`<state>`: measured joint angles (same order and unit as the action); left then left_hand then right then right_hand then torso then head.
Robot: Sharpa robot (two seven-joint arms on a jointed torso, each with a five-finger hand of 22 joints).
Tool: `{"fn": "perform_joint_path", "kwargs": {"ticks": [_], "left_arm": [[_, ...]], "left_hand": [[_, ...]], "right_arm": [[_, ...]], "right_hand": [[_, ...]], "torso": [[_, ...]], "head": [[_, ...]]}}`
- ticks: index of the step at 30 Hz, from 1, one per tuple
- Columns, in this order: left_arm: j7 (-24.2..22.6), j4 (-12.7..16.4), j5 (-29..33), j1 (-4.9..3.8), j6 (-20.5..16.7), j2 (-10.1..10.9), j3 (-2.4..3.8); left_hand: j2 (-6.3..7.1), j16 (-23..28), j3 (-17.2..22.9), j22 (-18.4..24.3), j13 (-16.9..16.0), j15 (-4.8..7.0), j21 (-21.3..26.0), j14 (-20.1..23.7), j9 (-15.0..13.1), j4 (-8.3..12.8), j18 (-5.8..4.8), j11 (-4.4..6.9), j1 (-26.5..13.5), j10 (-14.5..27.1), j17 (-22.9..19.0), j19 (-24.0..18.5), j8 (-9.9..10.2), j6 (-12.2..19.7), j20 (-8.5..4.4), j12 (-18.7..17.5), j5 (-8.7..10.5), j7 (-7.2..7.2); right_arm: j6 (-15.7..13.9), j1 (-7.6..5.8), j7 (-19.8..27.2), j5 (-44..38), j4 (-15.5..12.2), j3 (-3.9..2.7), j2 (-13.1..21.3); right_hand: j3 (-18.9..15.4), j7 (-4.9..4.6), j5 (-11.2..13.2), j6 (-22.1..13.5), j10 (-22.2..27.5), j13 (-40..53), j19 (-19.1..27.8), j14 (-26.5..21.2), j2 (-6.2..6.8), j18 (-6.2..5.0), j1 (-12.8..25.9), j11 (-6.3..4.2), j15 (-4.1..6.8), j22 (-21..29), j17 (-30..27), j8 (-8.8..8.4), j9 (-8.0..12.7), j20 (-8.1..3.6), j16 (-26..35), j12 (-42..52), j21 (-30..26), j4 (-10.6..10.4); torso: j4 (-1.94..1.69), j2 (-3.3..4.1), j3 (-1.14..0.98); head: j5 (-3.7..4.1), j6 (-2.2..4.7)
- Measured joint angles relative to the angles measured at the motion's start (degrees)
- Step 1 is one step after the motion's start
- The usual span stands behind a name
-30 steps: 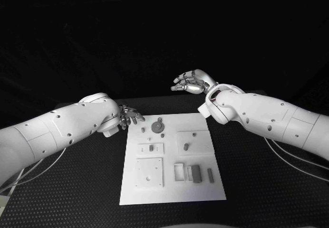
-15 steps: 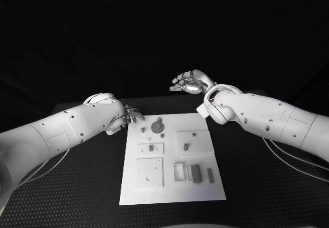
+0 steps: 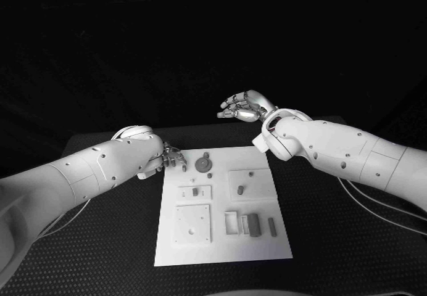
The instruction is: Assemble the parts on the task board
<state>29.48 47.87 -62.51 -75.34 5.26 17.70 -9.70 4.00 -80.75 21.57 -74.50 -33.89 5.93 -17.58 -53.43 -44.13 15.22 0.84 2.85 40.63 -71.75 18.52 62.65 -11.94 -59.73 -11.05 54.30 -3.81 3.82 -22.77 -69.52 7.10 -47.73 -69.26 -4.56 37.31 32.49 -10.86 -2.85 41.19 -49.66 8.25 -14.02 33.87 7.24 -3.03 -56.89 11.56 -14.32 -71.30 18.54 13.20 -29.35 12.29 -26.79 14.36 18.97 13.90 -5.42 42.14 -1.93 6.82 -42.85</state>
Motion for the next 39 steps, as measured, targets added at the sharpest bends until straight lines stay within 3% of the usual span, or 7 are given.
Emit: {"fn": "perform_joint_path", "kwargs": {"ticks": [4,21,30,39], "left_arm": [[-0.27,0.02,0.03,0.01,0.3,-0.54,-0.27],[-1.06,-0.49,0.12,0.59,0.84,-1.32,-0.31],[-1.38,-2.09,0.12,1.37,1.1,-1.95,-0.29],[-1.8,-2.54,0.07,1.44,1.1,-2.1,-0.28]], "left_hand": [[-0.25,0.0,0.19,0.0,0.0,-0.14,0.0,0.14,0.11,-0.19,0.0,0.0,-0.21,0.0,0.0,0.0,0.0,-0.01,0.0,0.0,0.0,-0.01],[-0.77,0.0,0.63,-0.05,-0.05,-0.2,0.0,0.2,0.41,-0.3,0.0,0.0,-0.15,0.0,-0.05,0.0,0.0,-0.05,0.0,0.0,0.0,-0.06],[-2.12,0.0,1.16,-0.23,-0.11,-0.2,0.0,0.2,0.84,0.23,0.0,0.0,1.21,0.0,-0.18,0.0,0.0,-0.46,0.0,0.0,-0.22,-0.04],[-3.18,-0.23,1.53,-0.41,-0.16,-0.2,0.0,0.19,1.11,0.6,0.0,0.01,1.81,0.0,-0.29,0.13,0.0,-0.46,0.13,0.0,-0.22,-0.05]], "right_arm": [[0.12,0.0,0.02,0.0,0.0,0.0,-0.17],[0.25,0.0,0.05,0.01,0.01,0.0,-0.32],[0.37,0.0,0.05,0.01,0.09,0.0,-0.28],[0.62,0.0,0.02,0.01,0.43,0.17,-0.62]], "right_hand": [[0.0,0.0,-0.01,0.0,0.0,-0.17,0.2,0.0,0.0,0.0,0.0,0.0,0.0,-0.18,0.0,0.0,0.07,0.19,0.0,0.0,0.0,0.0],[0.0,0.0,-0.02,0.0,0.0,-0.35,0.2,0.0,0.0,0.0,0.0,0.0,0.0,-0.39,-0.1,-0.01,0.12,0.19,0.0,0.0,-0.23,0.0],[0.0,0.0,-0.02,0.0,0.0,-0.41,0.2,0.0,0.0,0.0,0.0,0.0,0.0,-0.45,-0.13,-0.01,0.12,0.19,0.0,0.0,-0.23,0.0],[0.0,0.0,-0.02,0.0,0.0,-0.52,0.19,0.0,0.0,0.0,0.0,0.0,0.0,-0.55,-0.2,0.1,0.12,0.19,0.0,0.0,-0.23,0.0]], "torso": [[0.05,0.01,-0.02],[0.04,0.04,-0.09],[0.05,0.04,-0.06],[0.01,-0.03,-0.07]], "head": [[0.01,-0.05],[0.23,-0.21],[0.29,-0.16],[0.27,-0.03]]}}
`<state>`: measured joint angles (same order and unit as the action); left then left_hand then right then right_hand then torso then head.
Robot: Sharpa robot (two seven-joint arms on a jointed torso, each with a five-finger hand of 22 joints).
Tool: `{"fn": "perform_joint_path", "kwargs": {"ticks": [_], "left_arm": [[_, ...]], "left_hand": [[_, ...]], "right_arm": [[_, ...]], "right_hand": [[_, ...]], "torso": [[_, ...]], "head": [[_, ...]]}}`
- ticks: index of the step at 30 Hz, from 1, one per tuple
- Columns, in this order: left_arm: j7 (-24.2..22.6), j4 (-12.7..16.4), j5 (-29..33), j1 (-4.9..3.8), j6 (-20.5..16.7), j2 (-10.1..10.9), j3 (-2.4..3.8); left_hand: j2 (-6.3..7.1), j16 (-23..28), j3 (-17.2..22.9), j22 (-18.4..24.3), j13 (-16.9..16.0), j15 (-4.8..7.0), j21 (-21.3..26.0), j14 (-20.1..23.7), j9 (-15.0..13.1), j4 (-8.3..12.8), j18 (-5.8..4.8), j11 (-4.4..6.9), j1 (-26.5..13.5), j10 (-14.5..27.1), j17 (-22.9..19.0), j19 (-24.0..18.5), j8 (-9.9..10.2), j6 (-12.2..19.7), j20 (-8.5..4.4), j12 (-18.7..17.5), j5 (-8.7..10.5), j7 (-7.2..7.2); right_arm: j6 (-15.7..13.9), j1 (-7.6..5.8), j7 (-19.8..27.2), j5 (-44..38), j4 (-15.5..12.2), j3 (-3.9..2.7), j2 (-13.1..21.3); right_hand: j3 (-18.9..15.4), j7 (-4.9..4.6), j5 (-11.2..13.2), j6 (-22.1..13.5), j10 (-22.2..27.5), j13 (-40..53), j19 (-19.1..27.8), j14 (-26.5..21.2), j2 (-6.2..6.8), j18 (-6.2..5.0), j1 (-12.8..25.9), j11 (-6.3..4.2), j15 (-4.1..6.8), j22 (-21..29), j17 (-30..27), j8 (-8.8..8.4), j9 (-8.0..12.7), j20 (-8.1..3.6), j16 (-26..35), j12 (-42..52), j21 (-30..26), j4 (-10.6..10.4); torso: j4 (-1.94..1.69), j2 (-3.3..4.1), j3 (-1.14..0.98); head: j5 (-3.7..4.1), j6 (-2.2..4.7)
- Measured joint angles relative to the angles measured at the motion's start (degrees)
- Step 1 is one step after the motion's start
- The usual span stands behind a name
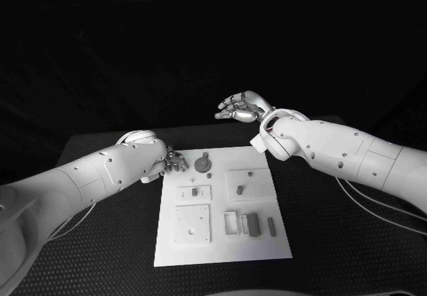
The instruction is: Assemble the parts on the task board
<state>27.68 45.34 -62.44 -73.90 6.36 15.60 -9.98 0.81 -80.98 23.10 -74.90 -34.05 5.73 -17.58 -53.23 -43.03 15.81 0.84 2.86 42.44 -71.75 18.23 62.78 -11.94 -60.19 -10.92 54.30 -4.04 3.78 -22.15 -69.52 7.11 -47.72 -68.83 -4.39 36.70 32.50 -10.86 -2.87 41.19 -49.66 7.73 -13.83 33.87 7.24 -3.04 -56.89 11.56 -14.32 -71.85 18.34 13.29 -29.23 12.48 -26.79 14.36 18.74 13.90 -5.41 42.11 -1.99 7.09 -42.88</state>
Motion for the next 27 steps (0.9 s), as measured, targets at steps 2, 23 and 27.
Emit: {"fn": "perform_joint_path", "kwargs": {"ticks": [2,23,27], "left_arm": [[-0.07,0.0,0.0,0.0,-0.01,-0.01,0.0],[-0.7,-0.36,0.29,0.0,-0.44,0.15,0.06],[-0.73,-0.34,0.32,0.0,-0.57,0.39,0.06]], "left_hand": [[-0.31,0.0,0.06,0.0,0.0,0.0,0.0,0.0,0.0,0.05,0.0,0.0,0.31,0.0,-0.02,0.09,0.0,0.0,0.09,0.0,0.0,0.0],[-3.24,-0.62,12.31,-0.03,-0.2,-0.52,0.0,-0.51,-0.05,-2.34,0.0,0.12,7.94,-0.56,-0.28,0.5,-1.1,-2.02,0.5,0.23,1.68,-0.38],[-3.16,-0.89,13.83,-0.03,-0.2,-0.22,0.0,-0.83,-0.33,-2.58,0.0,0.31,8.46,-1.03,-0.28,0.93,-1.83,-2.81,0.48,0.24,1.6,-0.76]], "right_arm": [[0.06,0.01,-0.01,0.0,0.01,0.05,-0.05],[0.7,0.18,-0.07,0.01,0.52,0.32,-0.39],[0.79,0.26,-0.07,0.01,0.55,0.35,-0.45]], "right_hand": [[0.0,0.0,0.0,0.0,0.0,0.0,0.0,0.0,0.0,0.0,0.0,0.0,0.0,0.0,0.0,0.13,0.0,0.0,0.0,0.0,0.0,0.0],[0.0,0.0,0.0,0.0,0.0,-0.19,0.0,-0.2,-0.23,0.0,-0.22,0.0,-0.19,-0.14,-0.06,0.13,0.04,0.0,0.0,-0.22,0.0,0.0],[0.0,0.0,0.0,0.0,0.0,-0.19,0.0,-0.2,-0.23,-0.01,-0.22,0.0,-0.19,-0.19,-0.06,0.13,0.09,0.0,0.0,-0.22,0.0,0.0]], "torso": [[0.01,0.01,-0.01],[-0.03,0.04,0.01],[-0.03,0.03,0.04]], "head": [[-0.01,0.01],[0.01,-0.18],[-0.02,-0.23]]}}
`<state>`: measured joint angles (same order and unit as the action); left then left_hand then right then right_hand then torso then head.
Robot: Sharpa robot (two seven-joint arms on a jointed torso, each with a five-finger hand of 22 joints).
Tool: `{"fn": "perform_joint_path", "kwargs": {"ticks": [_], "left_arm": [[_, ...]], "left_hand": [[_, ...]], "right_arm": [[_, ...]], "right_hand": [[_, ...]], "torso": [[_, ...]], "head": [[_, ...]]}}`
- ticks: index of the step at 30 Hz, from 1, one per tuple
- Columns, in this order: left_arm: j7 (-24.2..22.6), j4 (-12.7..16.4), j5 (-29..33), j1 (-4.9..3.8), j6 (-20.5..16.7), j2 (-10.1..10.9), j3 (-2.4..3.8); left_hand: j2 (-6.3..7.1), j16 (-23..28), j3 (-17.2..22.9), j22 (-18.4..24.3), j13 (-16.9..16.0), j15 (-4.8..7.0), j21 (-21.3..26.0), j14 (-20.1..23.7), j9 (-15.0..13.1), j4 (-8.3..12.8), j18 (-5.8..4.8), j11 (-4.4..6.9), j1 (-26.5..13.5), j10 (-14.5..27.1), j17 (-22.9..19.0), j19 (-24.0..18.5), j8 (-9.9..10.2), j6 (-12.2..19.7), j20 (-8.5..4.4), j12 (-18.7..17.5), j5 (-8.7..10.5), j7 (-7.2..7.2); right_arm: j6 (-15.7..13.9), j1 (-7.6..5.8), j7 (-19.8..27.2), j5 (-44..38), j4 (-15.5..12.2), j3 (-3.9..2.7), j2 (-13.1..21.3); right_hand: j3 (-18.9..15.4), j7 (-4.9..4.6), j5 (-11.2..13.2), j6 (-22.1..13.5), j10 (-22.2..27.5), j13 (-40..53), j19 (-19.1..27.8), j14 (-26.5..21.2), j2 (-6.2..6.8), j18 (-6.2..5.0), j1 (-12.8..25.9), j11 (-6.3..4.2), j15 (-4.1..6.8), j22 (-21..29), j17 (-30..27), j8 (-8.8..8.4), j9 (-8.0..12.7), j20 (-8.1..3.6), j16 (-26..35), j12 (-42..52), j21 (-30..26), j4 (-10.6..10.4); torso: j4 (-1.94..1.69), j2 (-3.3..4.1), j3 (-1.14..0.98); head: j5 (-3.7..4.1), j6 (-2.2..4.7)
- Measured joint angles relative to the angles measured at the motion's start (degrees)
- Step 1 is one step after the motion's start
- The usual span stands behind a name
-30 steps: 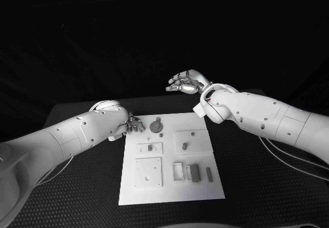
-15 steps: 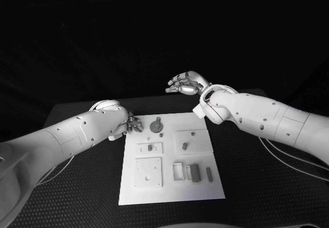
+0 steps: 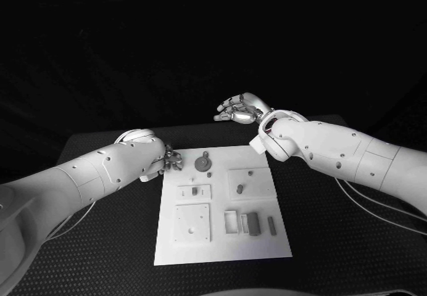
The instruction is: Assemble the parts on the task board
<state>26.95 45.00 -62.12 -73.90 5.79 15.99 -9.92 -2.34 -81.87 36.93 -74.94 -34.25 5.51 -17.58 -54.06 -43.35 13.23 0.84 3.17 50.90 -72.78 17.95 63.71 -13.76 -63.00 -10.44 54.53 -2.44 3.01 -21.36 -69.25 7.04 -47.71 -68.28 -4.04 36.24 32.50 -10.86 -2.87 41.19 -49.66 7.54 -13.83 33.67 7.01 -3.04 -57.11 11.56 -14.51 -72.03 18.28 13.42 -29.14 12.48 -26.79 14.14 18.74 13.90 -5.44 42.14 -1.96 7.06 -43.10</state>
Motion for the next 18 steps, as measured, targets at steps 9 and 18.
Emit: {"fn": "perform_joint_path", "kwargs": {"ticks": [9,18], "left_arm": [[0.05,2.64,3.5,0.07,-0.41,2.91,0.56],[0.17,10.59,10.19,-0.4,-4.0,8.17,1.27]], "left_hand": [[0.07,0.0,0.78,0.01,-0.05,0.0,-0.24,-0.4,-0.62,-0.04,0.0,0.02,0.07,-0.14,-0.06,0.31,-1.16,-0.56,0.09,0.0,-0.18,-0.37],[0.37,-0.22,1.13,0.01,0.16,0.03,-0.64,-1.03,-1.12,-0.06,0.0,-0.08,0.38,-0.25,-0.43,0.51,-2.38,-1.0,-0.1,0.0,-3.83,-0.38]], "right_arm": [[0.03,0.01,-0.01,0.0,-0.07,0.0,0.35],[0.0,0.02,-0.01,0.01,-0.22,0.01,1.13]], "right_hand": [[0.0,0.0,0.0,0.0,0.0,-0.05,0.0,0.0,0.0,0.0,0.0,0.0,0.0,0.0,0.0,0.0,0.0,0.0,0.0,0.0,0.0,0.0],[0.0,0.0,0.0,0.0,-0.21,-0.11,0.0,0.0,0.0,0.0,0.0,0.21,0.0,-0.05,0.01,0.0,-0.01,0.0,0.0,0.0,0.0,0.0]], "torso": [[-0.01,-0.03,0.01],[-0.24,-0.2,0.1]], "head": [[-0.04,0.07],[-0.07,0.04]]}}
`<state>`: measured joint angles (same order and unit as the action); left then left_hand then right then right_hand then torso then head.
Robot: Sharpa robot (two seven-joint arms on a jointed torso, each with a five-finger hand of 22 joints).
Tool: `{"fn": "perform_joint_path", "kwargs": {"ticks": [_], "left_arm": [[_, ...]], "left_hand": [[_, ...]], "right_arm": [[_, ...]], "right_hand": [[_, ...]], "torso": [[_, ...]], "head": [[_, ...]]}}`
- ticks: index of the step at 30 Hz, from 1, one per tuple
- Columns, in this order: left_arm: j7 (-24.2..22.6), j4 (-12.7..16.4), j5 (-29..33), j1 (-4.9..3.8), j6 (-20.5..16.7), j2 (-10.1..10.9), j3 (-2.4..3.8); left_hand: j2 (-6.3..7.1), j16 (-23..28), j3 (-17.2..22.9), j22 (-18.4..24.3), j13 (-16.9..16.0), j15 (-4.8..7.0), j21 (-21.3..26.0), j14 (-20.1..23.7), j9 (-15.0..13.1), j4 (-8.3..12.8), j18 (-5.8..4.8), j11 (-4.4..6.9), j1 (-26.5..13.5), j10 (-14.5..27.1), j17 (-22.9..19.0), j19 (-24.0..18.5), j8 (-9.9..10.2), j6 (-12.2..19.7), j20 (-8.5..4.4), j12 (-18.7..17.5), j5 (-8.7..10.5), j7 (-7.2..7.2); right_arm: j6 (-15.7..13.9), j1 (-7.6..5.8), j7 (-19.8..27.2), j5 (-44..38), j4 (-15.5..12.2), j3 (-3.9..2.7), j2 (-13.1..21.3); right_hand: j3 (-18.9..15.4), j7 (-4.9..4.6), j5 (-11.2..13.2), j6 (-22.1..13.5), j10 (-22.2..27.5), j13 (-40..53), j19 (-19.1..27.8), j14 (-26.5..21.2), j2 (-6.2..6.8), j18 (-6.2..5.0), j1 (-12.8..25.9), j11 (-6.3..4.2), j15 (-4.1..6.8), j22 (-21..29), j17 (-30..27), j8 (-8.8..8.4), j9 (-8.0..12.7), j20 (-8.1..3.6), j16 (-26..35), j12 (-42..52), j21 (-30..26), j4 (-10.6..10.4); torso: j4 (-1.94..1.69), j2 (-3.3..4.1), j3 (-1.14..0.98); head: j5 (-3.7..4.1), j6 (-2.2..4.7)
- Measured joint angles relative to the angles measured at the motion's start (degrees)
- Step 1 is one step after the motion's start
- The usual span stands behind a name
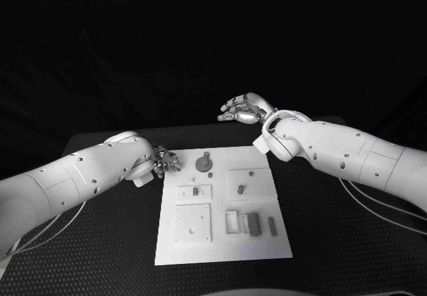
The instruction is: Assemble the parts on the task board
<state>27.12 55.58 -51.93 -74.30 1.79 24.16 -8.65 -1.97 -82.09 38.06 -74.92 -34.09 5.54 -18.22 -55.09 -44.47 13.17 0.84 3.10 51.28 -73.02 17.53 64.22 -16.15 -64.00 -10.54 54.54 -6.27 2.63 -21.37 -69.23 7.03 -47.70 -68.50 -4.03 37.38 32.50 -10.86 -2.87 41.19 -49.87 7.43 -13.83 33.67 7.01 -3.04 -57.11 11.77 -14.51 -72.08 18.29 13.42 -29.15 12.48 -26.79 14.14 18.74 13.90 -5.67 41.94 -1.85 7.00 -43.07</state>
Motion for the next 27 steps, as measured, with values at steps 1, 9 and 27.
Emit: {"fn": "perform_joint_path", "kwargs": {"ticks": [1,9,27], "left_arm": [[-0.01,1.44,0.48,-0.1,-0.8,0.79,0.0],[0.08,9.32,2.58,-0.12,-4.45,4.74,-0.06],[3.0,16.61,-4.42,-0.06,-2.41,7.03,-3.39]], "left_hand": [[0.0,0.0,0.01,0.0,0.08,0.07,-0.03,-0.08,0.0,0.0,0.0,0.0,0.0,-0.01,-0.01,0.0,0.0,-0.03,0.0,0.0,-0.02,0.0],[0.0,0.0,0.02,0.01,0.25,0.08,-0.03,-0.11,-0.02,-0.01,0.0,0.01,0.0,-0.2,-0.08,0.2,0.0,-0.17,-0.19,0.0,-0.13,-0.04],[0.0,0.03,0.06,0.02,0.36,0.18,-0.03,-0.4,-0.03,-0.05,0.0,0.07,0.0,-0.3,-0.2,0.21,-0.01,-0.29,-0.18,-0.23,-0.15,-0.15]], "right_arm": [[0.0,0.0,0.0,0.0,0.0,0.0,0.08],[-0.01,-0.01,0.0,0.01,0.38,0.0,0.16],[-0.01,0.0,-0.03,0.02,0.48,0.0,0.36]], "right_hand": [[0.0,0.0,0.0,0.0,0.0,0.0,0.0,0.0,0.0,0.0,0.0,0.0,0.0,-0.01,0.0,0.0,0.0,0.0,0.0,0.0,0.0,0.0],[-0.16,0.0,0.0,0.0,0.0,-0.11,0.0,0.0,0.0,0.0,0.0,0.0,0.0,-0.07,-0.05,0.0,0.05,0.0,0.0,0.0,0.0,0.16],[-0.16,0.0,0.0,0.0,0.0,-0.21,0.0,0.0,0.0,0.0,0.0,0.0,0.0,-0.18,-0.05,0.0,0.04,0.0,0.0,0.0,0.0,0.16]], "torso": [[-0.04,-0.02,0.01],[-0.27,-0.14,0.11],[-0.2,-0.07,0.04]], "head": [[0.01,-0.03],[0.18,-0.19],[0.09,-0.65]]}}
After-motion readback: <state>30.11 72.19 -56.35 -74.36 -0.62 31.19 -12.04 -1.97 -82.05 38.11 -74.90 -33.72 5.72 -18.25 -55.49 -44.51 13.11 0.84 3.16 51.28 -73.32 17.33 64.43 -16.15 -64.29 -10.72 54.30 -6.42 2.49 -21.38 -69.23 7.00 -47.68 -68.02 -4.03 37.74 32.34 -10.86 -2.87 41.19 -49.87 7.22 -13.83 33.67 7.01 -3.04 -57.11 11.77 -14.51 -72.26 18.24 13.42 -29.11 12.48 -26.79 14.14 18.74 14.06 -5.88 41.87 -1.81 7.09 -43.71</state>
